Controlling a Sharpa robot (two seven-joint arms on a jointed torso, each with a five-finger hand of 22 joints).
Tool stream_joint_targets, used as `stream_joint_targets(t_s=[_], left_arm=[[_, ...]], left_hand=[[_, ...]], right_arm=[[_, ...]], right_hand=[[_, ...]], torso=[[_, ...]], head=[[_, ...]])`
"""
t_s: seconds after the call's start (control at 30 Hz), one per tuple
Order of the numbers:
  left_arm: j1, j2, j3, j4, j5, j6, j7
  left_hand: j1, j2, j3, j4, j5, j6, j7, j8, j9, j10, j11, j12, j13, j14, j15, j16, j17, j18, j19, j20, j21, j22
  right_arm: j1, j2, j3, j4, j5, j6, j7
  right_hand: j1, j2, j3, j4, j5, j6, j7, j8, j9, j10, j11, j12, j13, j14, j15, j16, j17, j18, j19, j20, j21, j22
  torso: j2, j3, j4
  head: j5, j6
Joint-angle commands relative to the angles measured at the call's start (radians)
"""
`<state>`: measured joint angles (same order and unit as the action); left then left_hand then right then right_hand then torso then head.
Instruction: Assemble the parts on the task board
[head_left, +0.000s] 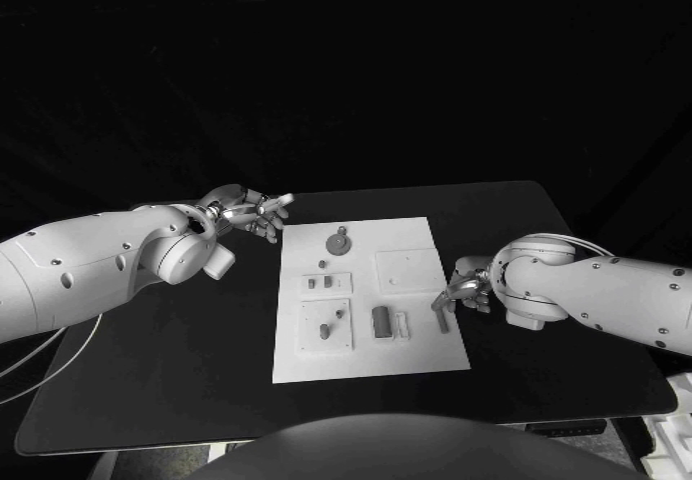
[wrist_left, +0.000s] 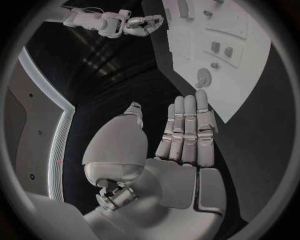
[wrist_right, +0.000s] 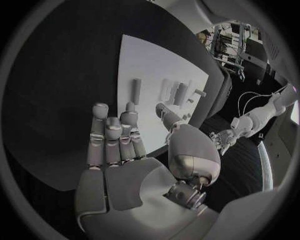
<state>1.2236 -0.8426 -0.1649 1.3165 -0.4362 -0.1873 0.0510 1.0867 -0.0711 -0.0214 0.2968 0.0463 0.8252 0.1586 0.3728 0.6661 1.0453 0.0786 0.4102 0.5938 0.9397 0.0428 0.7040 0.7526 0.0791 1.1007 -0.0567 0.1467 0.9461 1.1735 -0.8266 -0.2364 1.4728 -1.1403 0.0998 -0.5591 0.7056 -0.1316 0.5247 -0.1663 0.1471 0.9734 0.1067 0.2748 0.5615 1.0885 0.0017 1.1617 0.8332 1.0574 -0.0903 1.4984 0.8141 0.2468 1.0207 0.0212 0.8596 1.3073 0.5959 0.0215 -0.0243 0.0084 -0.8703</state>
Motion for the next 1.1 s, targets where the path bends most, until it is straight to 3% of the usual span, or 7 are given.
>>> stream_joint_targets(t_s=[0.03, 0.27, 0.7, 0.8, 0.87, 1.1], left_arm=[[0.001, 0.002, 0.001, 0.002, -0.002, 0.009, 0.005], [0.001, 0.0, 0.001, 0.002, -0.002, 0.009, 0.006], [0.001, 0.001, 0.001, 0.002, -0.002, 0.01, 0.007], [0.001, 0.001, 0.001, 0.003, -0.003, 0.011, 0.006], [0.001, 0.0, 0.001, 0.002, -0.006, 0.008, 0.005], [0.001, 0.0, 0.001, 0.003, -0.007, 0.008, 0.005]], left_hand=[[-0.012, 0.001, 0.007, 0.001, 0.002, -0.007, -0.002, 0.004, -0.001, 0.0, -0.004, -0.006, -0.001, -0.005, -0.002, 0.004, -0.002, 0.01, 0.008, -0.002, -0.004, 0.0], [-0.014, 0.001, 0.008, 0.001, 0.002, -0.007, -0.002, 0.004, -0.001, 0.0, -0.004, -0.006, -0.001, -0.005, -0.002, 0.004, -0.002, 0.01, 0.007, -0.002, -0.004, 0.0], [-0.016, 0.001, 0.009, 0.0, 0.002, -0.007, -0.002, 0.004, -0.001, -0.001, -0.005, -0.006, -0.001, -0.005, -0.003, 0.004, -0.002, 0.011, 0.007, -0.002, -0.004, 0.0], [-0.016, 0.002, 0.009, 0.0, 0.002, -0.007, -0.002, 0.004, -0.001, -0.001, -0.005, -0.006, -0.001, -0.005, -0.003, 0.004, -0.002, 0.011, 0.007, -0.002, -0.004, 0.0], [-0.016, 0.002, 0.009, 0.0, 0.002, -0.007, -0.002, 0.004, -0.001, -0.001, -0.005, -0.006, -0.001, -0.006, -0.003, 0.004, -0.002, 0.011, 0.007, -0.002, -0.004, 0.0], [-0.016, 0.001, 0.009, 0.0, 0.002, -0.007, -0.002, 0.004, -0.002, -0.001, -0.005, -0.006, -0.001, -0.006, -0.003, 0.005, -0.002, 0.011, 0.007, -0.002, -0.004, 0.0]], right_arm=[[-0.011, 0.011, -0.002, -0.012, -0.036, 0.016, -0.005], [-0.025, 0.023, -0.004, -0.029, -0.057, 0.024, -0.007], [-0.045, 0.058, -0.007, -0.054, -0.097, 0.037, -0.01], [-0.049, 0.064, -0.007, -0.066, -0.11, 0.06, -0.007], [-0.051, 0.067, -0.007, -0.074, -0.11, 0.074, -0.006], [-0.062, 0.074, -0.008, -0.088, -0.137, 0.066, -0.006]], right_hand=[[-0.003, -0.012, 0.002, 0.012, -0.01, 0.008, 0.001, 0.003, 0.002, 0.004, -0.006, -0.001, -0.001, 0.003, -0.006, -0.002, 0.0, 0.015, 0.006, -0.003, 0.0, 0.004], [-0.023, -0.021, 0.011, 0.05, -0.018, 0.008, 0.0, 0.003, 0.003, 0.005, -0.007, -0.001, -0.001, 0.003, -0.007, -0.001, 0.0, 0.015, 0.005, -0.005, 0.0, 0.005], [-0.01, -0.003, 0.012, 0.045, -0.017, 0.012, -0.002, 0.006, 0.006, 0.006, -0.008, 0.001, 0.0, 0.004, -0.008, 0.001, 0.001, 0.015, 0.004, -0.007, 0.002, 0.009], [0.002, 0.013, 0.005, 0.026, -0.008, 0.013, -0.002, 0.007, 0.008, 0.007, -0.009, 0.001, 0.001, 0.004, -0.007, 0.002, 0.002, 0.015, 0.003, -0.007, 0.005, 0.011], [0.022, 0.025, -0.002, -0.005, 0.0, 0.011, -0.002, 0.007, 0.009, 0.006, -0.008, 0.001, 0.001, 0.003, -0.007, 0.002, 0.002, 0.015, 0.001, -0.006, 0.006, 0.012], [0.047, 0.053, -0.02, -0.07, 0.003, 0.013, -0.001, 0.007, 0.011, 0.007, -0.007, 0.0, 0.0, 0.002, -0.004, 0.001, 0.001, 0.015, -0.001, -0.002, 0.006, 0.012]], torso=[[0.001, -0.0001, 0.0024], [0.001, -0.0006, 0.0025], [0.001, -0.0005, 0.0013], [0.001, -0.0003, 0.0025], [0.001, -0.0003, 0.0026], [0.001, -0.0008, 0.0014]], head=[[0.0, -0.001], [0.001, -0.002], [0.002, -0.001], [0.003, -0.002], [0.002, -0.002], [0.002, -0.002]])
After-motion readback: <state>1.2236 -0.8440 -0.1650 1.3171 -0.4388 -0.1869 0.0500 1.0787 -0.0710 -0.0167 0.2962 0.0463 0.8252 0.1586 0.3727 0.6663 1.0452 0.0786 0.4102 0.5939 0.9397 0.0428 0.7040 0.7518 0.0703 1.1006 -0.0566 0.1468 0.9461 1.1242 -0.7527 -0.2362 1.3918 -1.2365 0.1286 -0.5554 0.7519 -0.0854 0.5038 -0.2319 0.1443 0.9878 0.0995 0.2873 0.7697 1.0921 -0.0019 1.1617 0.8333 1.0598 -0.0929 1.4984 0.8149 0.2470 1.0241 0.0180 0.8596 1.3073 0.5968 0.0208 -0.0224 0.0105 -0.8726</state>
